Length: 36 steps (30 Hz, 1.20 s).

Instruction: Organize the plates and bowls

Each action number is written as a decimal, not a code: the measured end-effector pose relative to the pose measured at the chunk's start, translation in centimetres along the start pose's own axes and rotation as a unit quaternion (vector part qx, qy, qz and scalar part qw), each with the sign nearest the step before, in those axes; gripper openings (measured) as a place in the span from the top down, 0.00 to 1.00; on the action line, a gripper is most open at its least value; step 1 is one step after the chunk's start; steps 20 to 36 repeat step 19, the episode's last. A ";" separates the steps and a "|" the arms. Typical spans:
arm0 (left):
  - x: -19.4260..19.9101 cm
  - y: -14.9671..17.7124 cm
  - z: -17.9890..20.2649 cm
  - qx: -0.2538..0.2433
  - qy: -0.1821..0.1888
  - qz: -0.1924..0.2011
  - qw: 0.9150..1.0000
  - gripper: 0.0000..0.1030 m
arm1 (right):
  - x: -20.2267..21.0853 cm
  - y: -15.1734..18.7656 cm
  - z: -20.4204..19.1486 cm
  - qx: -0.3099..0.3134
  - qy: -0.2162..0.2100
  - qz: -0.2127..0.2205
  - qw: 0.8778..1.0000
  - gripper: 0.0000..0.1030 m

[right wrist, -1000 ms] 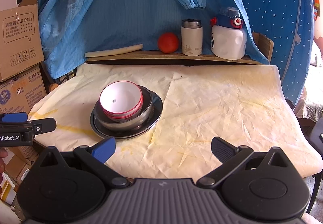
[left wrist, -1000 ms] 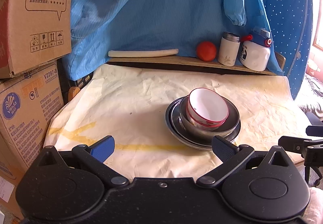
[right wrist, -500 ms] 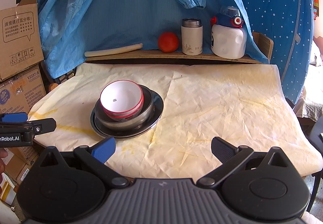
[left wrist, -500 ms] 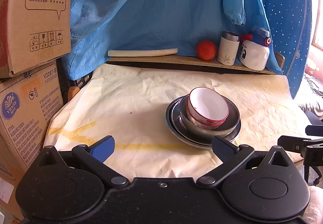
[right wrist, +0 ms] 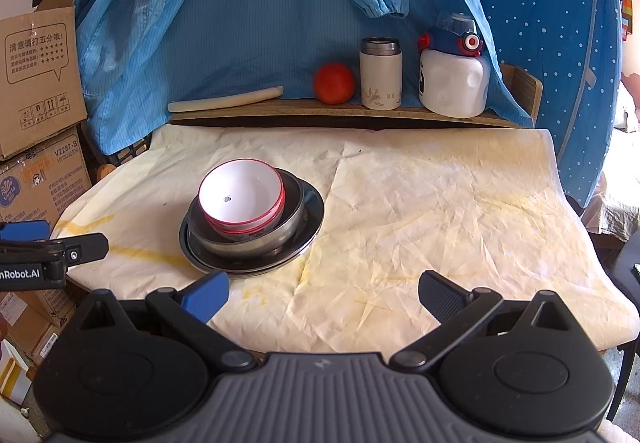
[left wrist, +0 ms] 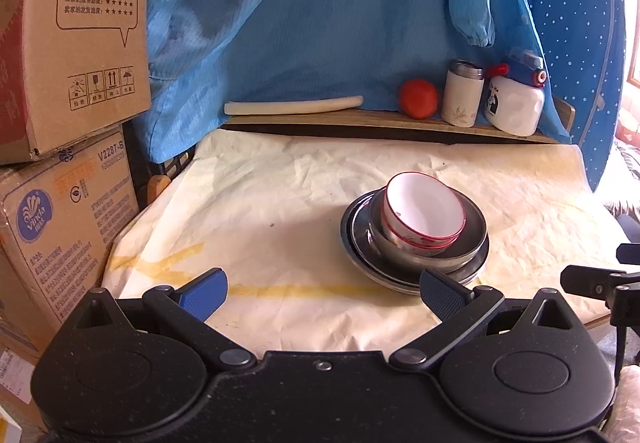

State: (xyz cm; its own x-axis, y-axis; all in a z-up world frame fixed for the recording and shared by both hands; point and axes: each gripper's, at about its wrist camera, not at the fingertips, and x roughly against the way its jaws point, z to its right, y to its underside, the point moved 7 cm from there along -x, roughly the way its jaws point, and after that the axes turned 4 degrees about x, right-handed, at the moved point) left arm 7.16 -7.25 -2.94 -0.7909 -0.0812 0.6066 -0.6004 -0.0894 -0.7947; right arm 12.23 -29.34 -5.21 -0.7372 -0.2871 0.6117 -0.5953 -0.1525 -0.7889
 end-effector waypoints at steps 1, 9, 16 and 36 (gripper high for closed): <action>0.0 0.0 0.0 0.000 -0.002 -0.001 1.000 0.01 | 0.0 0.0 0.0 0.000 0.000 0.000 1.000 0.00; -0.5 -0.1 -0.3 0.002 -0.008 -0.008 1.000 0.01 | -0.3 -0.2 0.1 0.000 -0.001 -0.004 1.000 0.00; -0.8 -0.1 -0.3 0.000 -0.005 -0.010 1.000 0.01 | -0.6 -0.3 0.3 0.001 -0.003 -0.008 1.000 0.00; -0.9 -0.1 -0.3 -0.001 -0.004 -0.012 1.000 0.01 | -0.8 -0.3 0.4 0.000 -0.003 -0.010 1.000 0.00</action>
